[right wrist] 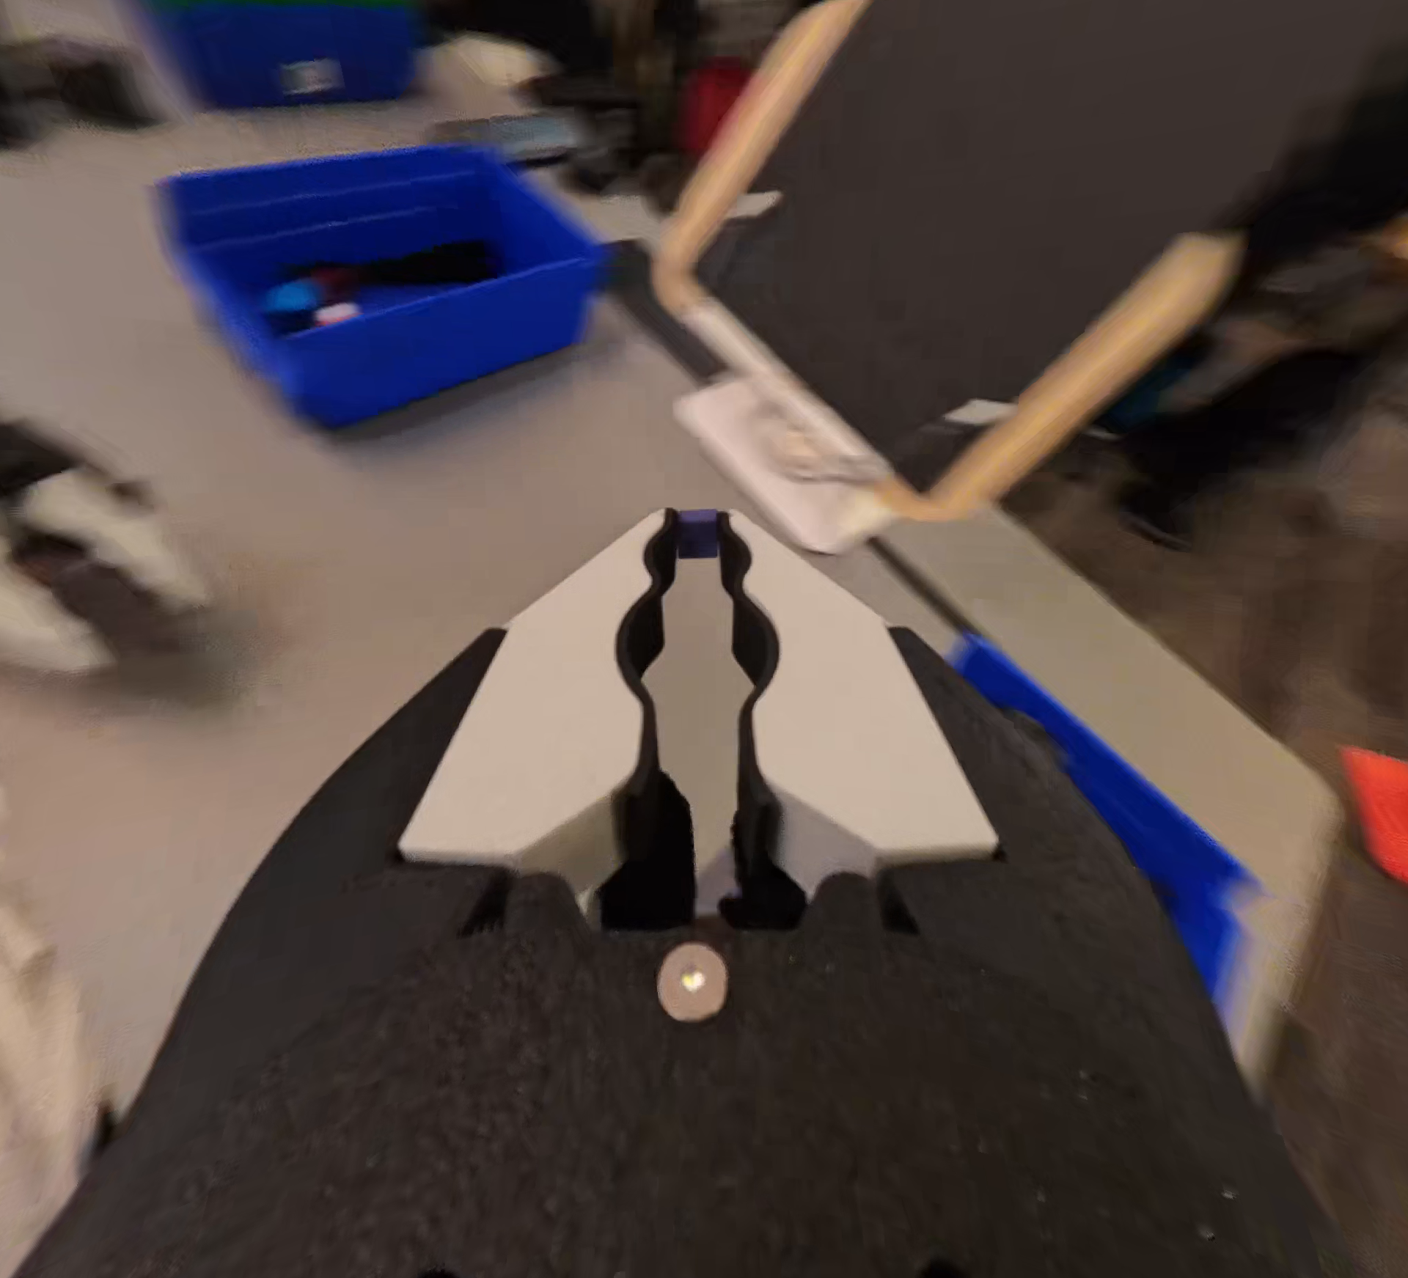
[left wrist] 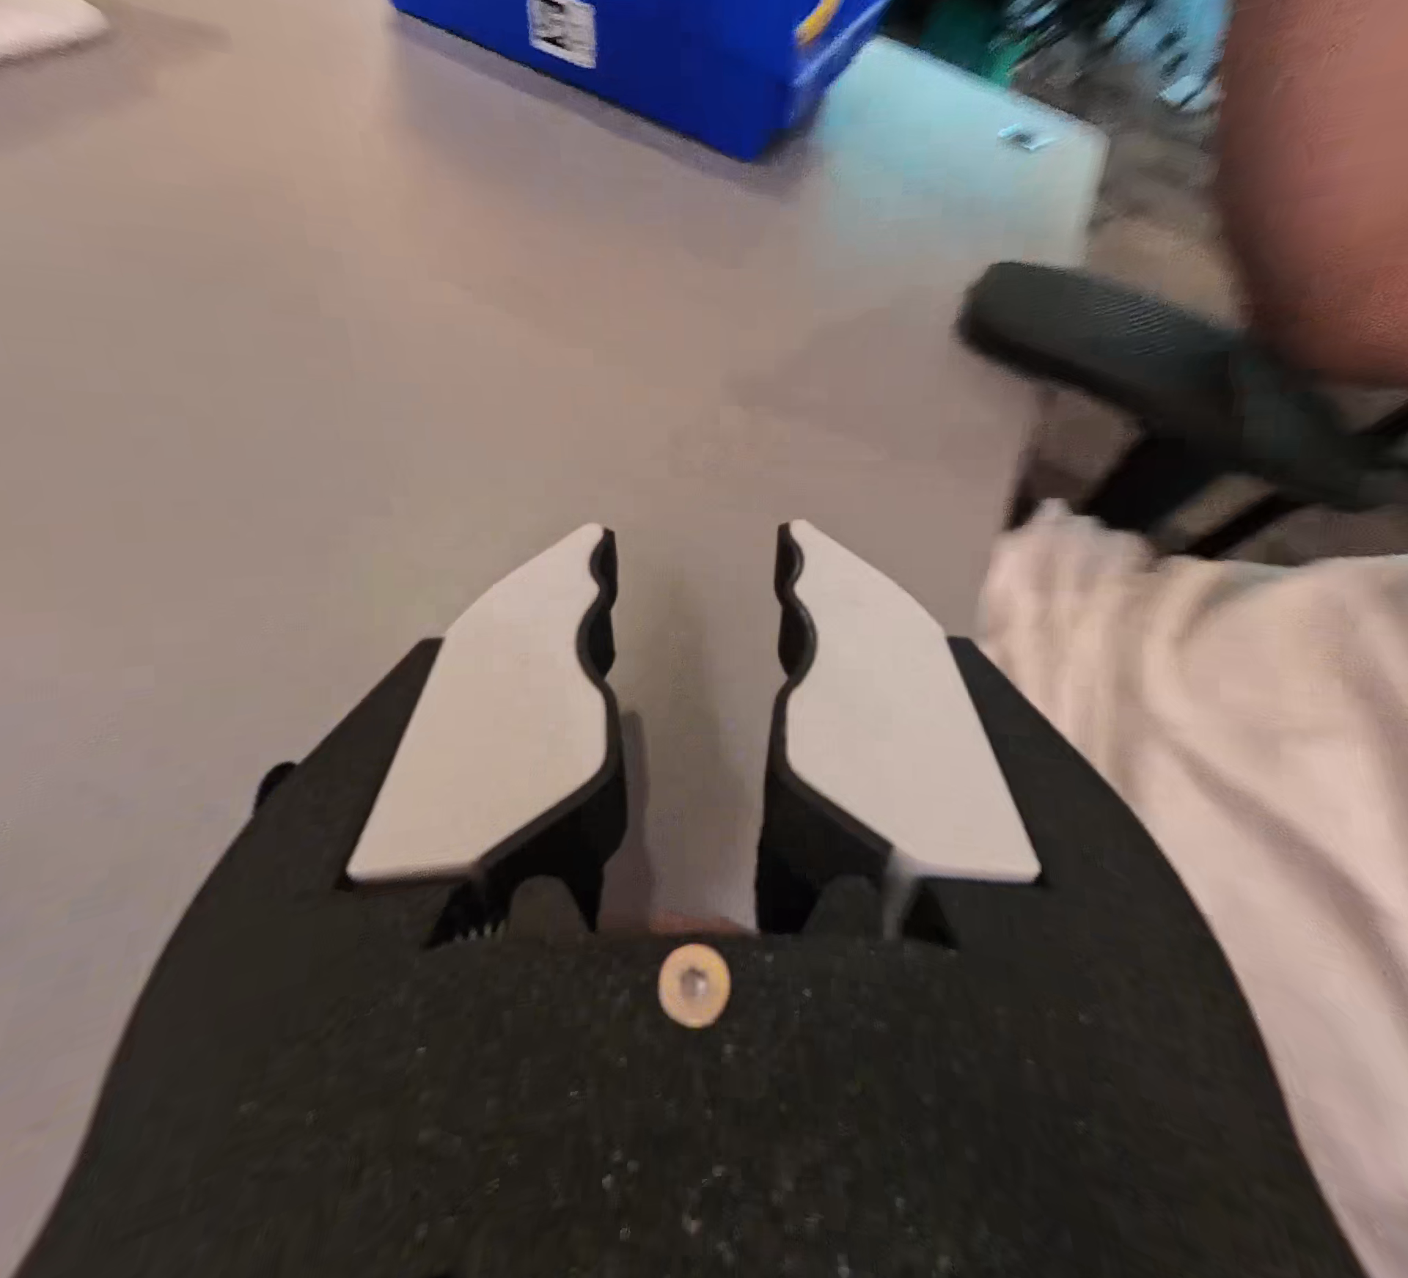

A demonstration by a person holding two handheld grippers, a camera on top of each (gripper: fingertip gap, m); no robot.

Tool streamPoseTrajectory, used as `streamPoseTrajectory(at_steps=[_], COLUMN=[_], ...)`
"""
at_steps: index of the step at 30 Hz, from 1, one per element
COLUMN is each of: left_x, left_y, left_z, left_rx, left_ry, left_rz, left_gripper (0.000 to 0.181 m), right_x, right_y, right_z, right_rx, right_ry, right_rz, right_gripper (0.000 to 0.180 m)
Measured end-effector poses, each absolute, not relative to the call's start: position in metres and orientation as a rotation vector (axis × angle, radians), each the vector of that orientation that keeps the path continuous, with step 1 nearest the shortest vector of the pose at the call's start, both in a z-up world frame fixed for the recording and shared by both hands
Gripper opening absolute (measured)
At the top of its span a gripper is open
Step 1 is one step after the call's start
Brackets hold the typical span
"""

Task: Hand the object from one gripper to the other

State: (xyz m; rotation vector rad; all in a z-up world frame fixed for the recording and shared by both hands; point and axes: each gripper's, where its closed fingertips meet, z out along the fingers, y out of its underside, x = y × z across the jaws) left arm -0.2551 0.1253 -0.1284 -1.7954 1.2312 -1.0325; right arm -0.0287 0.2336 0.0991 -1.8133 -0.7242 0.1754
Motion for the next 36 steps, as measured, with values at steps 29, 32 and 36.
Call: streamPoseTrajectory(at_steps=[29,32,36], left_x=[-0.286,-0.284,-0.284], left_y=[0.129,0.126,0.126], left_z=[-0.133,-0.135,-0.135], left_rx=[-1.816,-1.81,-1.809], left_ry=[1.111,1.134,1.133], left_rz=[-0.885,-0.873,-0.865], left_gripper=[0.038,0.039,0.039], right_x=[0.258,0.255,0.262], right_y=[0.296,0.301,0.301], right_z=[-0.139,-0.149,-0.153], right_rx=[-2.457,-2.495,-2.496], right_ry=[0.142,0.111,0.084], right_rz=[-0.239,-0.26,-0.371], right_gripper=[0.011,0.01,0.013])
